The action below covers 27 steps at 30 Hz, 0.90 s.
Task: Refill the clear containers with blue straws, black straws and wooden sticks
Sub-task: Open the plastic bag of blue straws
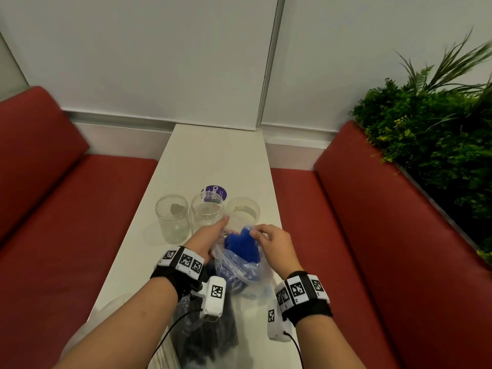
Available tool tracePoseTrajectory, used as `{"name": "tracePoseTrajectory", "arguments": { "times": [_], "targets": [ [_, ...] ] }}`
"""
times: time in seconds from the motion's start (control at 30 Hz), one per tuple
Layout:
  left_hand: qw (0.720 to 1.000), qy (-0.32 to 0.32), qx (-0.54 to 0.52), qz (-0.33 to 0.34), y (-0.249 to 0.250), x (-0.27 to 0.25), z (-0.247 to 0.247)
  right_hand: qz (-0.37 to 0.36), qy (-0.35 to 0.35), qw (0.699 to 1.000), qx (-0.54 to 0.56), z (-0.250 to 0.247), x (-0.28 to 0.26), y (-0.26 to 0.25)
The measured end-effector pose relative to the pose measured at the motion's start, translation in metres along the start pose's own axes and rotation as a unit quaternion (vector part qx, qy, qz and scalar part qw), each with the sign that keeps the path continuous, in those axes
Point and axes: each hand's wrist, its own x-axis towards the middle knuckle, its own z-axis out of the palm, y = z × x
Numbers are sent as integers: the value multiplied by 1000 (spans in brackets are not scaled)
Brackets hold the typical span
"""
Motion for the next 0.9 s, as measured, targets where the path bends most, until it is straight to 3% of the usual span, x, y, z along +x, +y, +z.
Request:
{"name": "tracePoseTrajectory", "arguments": {
  "times": [0.17,0.27,0.37,0.43,0.5,0.6,0.7,0.8,0.9],
  "targets": [
    [993,-102,-20,54,0,-3,-8,91,52,991,85,4,4,13],
    [994,-55,43,85,-3,-13,-16,148,82,979,112,9,8,22],
    [983,4,181,11,-12,-28,-22,188,102,966,142,17,9,31],
    [973,0,226,-50,-16,-36,-22,180,100,969,139,20,8,34],
    [985,-30,157,-69,-18,-39,-18,146,67,979,128,21,5,35],
    [998,-26,38,-31,-16,-42,-10,100,-33,987,125,15,3,34],
    [1000,-27,-11,8,-15,-39,-3,76,-131,982,116,2,6,39],
    [999,-33,-8,38,-18,-34,4,65,-195,974,96,-6,12,44],
    [997,19,32,67,-26,-27,11,67,-195,975,80,-11,17,48]
  ]
}}
